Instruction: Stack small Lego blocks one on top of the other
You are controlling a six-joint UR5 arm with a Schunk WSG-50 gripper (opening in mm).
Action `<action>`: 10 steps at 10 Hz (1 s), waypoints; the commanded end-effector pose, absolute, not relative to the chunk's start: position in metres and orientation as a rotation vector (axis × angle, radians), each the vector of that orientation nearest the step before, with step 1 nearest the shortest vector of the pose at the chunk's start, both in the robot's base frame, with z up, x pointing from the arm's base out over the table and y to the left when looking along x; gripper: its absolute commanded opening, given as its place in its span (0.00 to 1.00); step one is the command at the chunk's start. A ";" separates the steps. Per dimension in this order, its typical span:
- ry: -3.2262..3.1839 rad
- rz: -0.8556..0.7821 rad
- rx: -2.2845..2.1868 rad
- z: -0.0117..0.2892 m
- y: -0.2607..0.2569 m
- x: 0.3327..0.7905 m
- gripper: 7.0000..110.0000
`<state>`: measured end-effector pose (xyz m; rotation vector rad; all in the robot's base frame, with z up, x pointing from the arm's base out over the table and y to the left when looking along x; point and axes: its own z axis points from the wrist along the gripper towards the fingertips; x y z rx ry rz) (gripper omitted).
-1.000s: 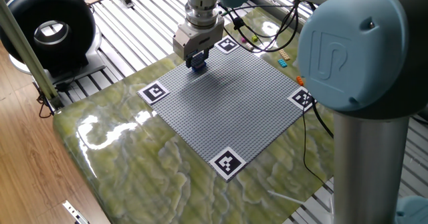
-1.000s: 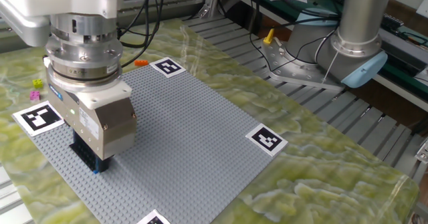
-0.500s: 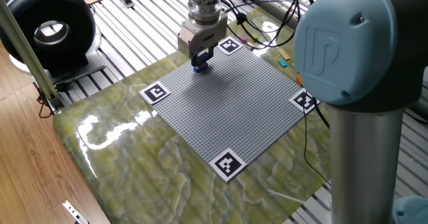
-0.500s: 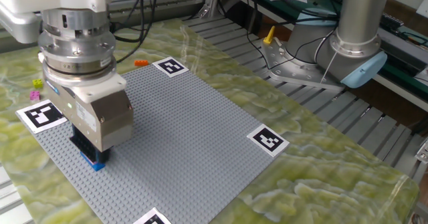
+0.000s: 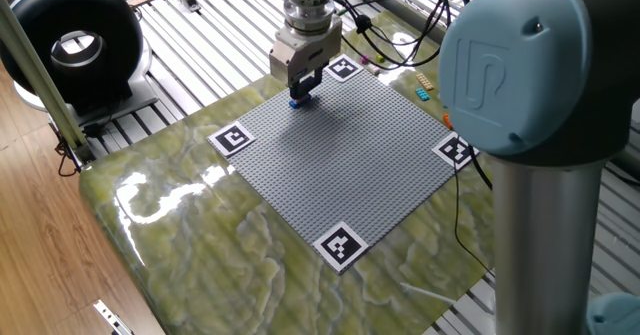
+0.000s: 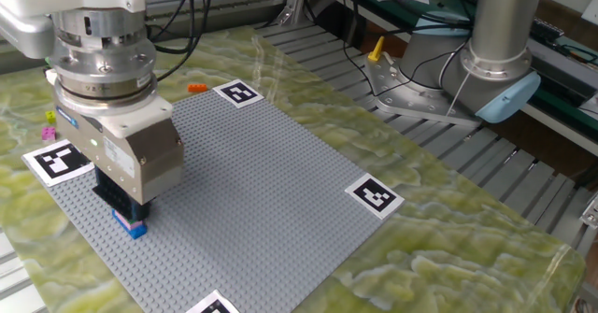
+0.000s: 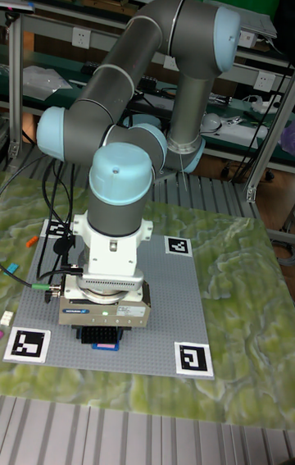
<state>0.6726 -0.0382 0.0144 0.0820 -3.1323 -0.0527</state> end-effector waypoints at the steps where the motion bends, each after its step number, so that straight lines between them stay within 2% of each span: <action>1: -3.154 -0.068 -0.152 0.022 -0.029 0.682 0.36; 3: -3.137 -0.136 -0.277 0.023 -0.013 0.677 0.36; 4: -3.139 -0.112 -0.277 0.023 -0.015 0.673 0.00; 7: -3.211 0.004 -0.190 0.028 -0.032 0.678 0.00; 10: -3.278 -0.017 -0.146 0.032 -0.026 0.687 0.00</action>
